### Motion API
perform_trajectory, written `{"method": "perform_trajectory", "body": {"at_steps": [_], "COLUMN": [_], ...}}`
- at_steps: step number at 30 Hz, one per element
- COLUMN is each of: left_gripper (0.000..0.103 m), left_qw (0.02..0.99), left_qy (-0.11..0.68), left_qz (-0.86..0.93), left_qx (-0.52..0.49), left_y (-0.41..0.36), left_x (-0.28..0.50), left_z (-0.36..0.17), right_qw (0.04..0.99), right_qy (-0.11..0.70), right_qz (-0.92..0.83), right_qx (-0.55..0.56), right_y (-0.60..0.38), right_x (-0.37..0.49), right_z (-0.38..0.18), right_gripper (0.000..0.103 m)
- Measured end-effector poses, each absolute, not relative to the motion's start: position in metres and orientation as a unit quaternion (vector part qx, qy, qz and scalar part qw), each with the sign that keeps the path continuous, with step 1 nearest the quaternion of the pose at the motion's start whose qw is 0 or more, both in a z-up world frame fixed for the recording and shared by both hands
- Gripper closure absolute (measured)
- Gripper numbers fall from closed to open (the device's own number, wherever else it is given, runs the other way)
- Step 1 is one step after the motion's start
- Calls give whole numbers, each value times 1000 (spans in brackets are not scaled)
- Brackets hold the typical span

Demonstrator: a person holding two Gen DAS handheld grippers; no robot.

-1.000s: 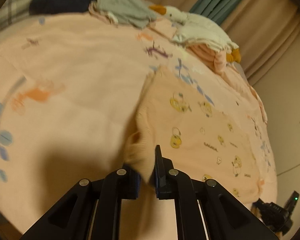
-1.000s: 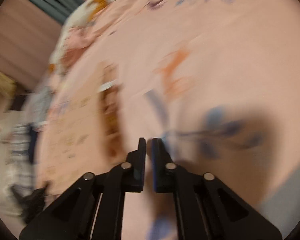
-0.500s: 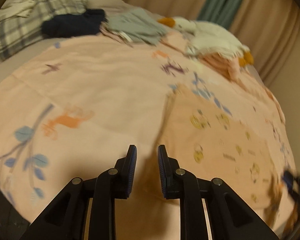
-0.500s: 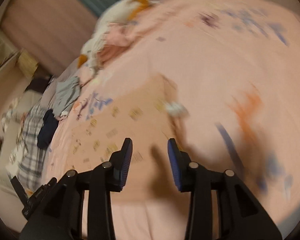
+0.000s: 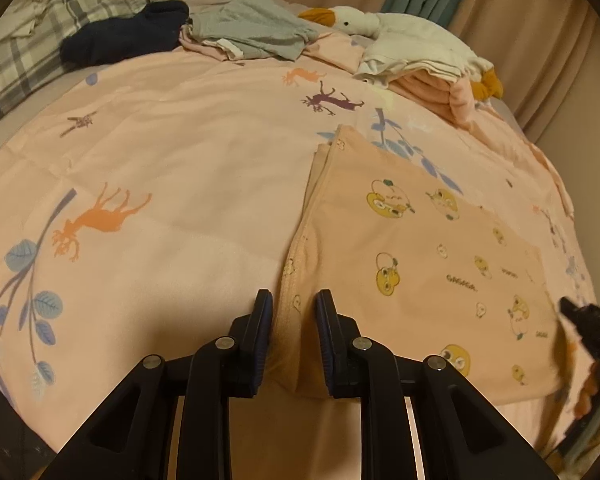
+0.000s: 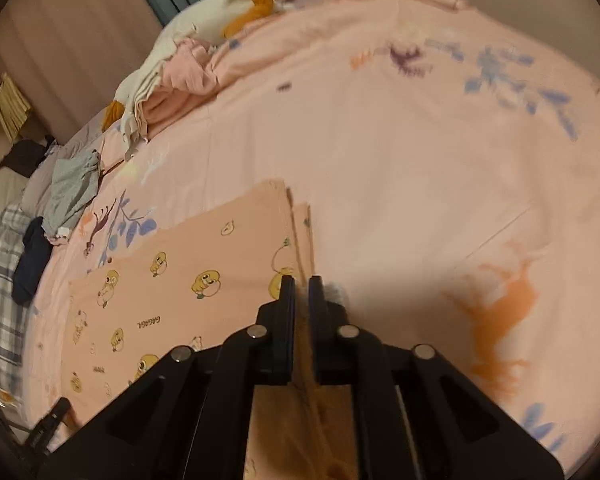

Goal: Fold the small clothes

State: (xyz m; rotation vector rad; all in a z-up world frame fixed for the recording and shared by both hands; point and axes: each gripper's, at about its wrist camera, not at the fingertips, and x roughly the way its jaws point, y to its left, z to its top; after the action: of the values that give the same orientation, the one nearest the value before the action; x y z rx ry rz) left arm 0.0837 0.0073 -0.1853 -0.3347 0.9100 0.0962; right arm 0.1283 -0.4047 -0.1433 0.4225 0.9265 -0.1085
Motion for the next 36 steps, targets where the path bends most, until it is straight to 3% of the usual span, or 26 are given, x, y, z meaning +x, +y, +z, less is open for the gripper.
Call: {"method": "perform_trajectory", "body": {"at_steps": [3,6,8,10,13,18,23,28,32,36], "left_gripper": [81,78,78,78,78,78,78,78,78,78], "left_qw": [892,894,898,903,906,909,913,921,897,879], "left_qy": [428,430,424,417,410,403,393,365,412,446], "left_qz": [48,49,46,50,53,54,42,-38,-72,-55], "left_qx": [-139,-120,-107,-92,-86,-92,-100,-131,-141,-157], "left_y": [0,-5,-10,-13,-14,-12,-7,-6,-21,-20], "left_x": [79,79,77,75,72,67,60,53,65,78], "left_z": [-183,-182,-181,-180,-181,-182,-180,-171,-188,-206], "right_qw": [879,861,853,860,862,873,856,872,881,843], "right_qy": [412,430,474,474,461,430,473,430,406,449], "right_qz": [-21,2,-19,-32,-22,22,-6,65,154,217], "right_qx": [240,272,219,188,210,229,209,226,186,202], "right_y": [-411,-411,-400,-391,-393,-390,-375,-365,-329,-303], "right_x": [117,120,128,128,122,110,116,107,92,96], "right_z": [-141,-153,-166,-169,-161,-148,-170,-146,-123,-140], "right_gripper": [93,94,102,103,94,93,96,88,80,81]}}
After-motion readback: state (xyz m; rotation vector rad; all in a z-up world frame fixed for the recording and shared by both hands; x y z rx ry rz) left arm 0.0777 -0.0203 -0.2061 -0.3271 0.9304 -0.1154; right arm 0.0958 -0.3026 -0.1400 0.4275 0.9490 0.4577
